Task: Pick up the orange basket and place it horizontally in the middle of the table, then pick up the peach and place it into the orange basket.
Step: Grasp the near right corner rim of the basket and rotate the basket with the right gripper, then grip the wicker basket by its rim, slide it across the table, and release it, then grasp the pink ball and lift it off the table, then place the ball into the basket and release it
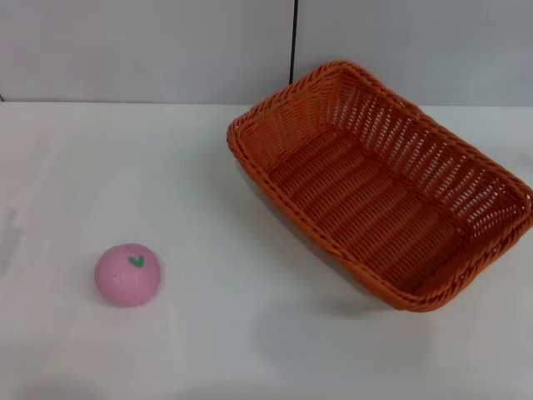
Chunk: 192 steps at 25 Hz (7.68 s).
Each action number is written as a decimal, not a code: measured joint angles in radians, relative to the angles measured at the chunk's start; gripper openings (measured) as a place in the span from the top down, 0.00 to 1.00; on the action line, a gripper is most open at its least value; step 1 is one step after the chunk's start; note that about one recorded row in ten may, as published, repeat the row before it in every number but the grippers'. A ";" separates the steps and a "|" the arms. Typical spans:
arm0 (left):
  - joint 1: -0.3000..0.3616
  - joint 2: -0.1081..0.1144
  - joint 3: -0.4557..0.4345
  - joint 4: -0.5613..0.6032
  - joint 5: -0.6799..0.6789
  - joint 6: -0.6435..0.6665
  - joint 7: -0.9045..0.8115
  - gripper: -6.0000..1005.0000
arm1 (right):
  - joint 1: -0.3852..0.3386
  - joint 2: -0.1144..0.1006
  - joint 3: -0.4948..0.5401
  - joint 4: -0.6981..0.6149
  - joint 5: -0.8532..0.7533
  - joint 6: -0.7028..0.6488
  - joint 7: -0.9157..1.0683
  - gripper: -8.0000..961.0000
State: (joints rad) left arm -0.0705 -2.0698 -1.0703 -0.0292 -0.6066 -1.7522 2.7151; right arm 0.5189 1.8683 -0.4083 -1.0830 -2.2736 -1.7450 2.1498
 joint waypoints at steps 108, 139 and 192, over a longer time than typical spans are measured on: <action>0.117 0.007 0.062 0.003 0.001 -0.191 -0.009 0.25 | 0.174 0.216 -0.698 0.052 0.050 0.438 -0.794 0.46; -0.125 0.003 0.727 0.310 0.001 0.077 -0.189 0.27 | -0.399 0.210 -0.607 0.748 1.919 -0.199 -1.333 0.34; -0.413 0.000 0.772 -0.112 0.058 0.211 -0.171 0.58 | -0.335 0.206 -0.518 0.985 1.923 0.011 -1.327 0.34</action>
State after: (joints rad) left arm -0.4830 -2.0696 -0.2980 -0.1409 -0.5488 -1.5410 2.5441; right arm 0.1841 2.0738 -0.9265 -0.0984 -0.3509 -1.7337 0.8224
